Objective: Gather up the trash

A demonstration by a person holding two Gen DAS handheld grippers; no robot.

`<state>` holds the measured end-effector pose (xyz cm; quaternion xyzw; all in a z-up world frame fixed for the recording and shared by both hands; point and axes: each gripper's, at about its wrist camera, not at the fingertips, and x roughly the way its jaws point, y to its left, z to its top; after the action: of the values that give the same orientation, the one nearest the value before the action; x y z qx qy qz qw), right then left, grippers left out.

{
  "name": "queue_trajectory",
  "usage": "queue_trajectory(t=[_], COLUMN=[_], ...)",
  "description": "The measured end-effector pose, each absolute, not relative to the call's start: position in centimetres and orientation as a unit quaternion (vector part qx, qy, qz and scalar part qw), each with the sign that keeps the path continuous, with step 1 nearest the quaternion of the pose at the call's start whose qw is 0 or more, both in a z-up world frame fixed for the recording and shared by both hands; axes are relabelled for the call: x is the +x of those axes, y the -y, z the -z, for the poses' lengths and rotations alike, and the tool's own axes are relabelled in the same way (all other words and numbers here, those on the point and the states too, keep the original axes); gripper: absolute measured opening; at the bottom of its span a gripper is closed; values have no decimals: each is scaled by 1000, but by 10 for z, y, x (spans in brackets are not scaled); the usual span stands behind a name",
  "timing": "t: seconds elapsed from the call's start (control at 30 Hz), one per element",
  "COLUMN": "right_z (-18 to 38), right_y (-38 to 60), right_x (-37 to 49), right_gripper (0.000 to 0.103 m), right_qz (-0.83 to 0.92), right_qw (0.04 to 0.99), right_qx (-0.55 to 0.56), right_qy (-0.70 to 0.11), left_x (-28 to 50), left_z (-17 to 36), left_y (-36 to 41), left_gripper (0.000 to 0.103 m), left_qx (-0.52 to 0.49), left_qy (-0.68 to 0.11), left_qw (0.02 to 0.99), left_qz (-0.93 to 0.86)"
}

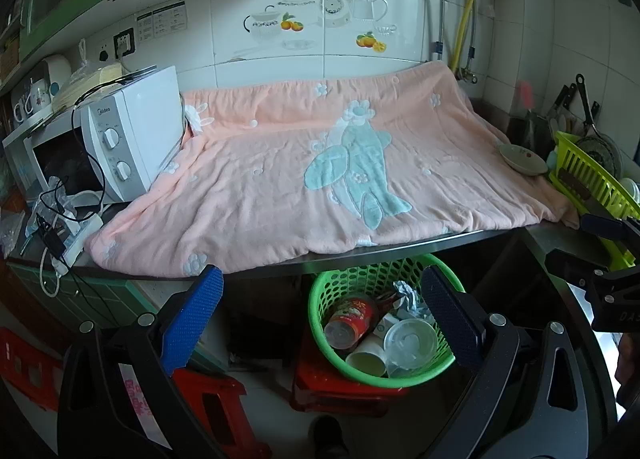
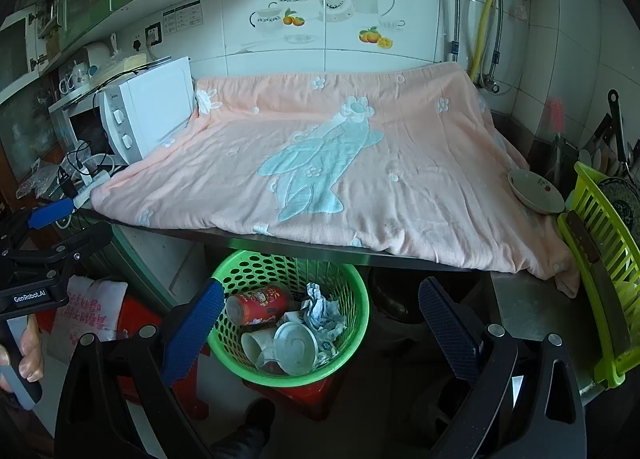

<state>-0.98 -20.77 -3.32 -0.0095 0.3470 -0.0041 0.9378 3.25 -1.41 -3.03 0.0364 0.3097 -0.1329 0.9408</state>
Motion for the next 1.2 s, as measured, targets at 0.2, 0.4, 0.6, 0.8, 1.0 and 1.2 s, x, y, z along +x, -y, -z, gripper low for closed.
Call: queue_trajectory(t=[0.2, 0.4, 0.6, 0.8, 1.0, 1.2], right_z=[34, 34, 34, 34, 34, 32], right_y=[208, 208, 208, 209, 209, 212], right_x=[-9, -9, -9, -9, -9, -9], right_gripper=[95, 95, 95, 95, 95, 95], right_qz=[3, 2, 2, 1, 4, 5], right_qw=[938, 938, 938, 938, 938, 940], right_qx=[-9, -9, -9, -7, -8, -4], right_qy=[-347, -347, -347, -347, -346, -342], left_x=[32, 33, 33, 32, 33, 33], left_z=[30, 31, 32, 30, 28, 26], left_y=[14, 18, 20, 22, 24, 24], left_gripper=[98, 98, 98, 98, 98, 98], left_qx=[37, 40, 40, 47, 49, 43], left_qy=[-309, -308, -308, -300, -300, -297], left_qw=[941, 941, 941, 945, 944, 945], left_qz=[132, 133, 135, 125, 125, 126])
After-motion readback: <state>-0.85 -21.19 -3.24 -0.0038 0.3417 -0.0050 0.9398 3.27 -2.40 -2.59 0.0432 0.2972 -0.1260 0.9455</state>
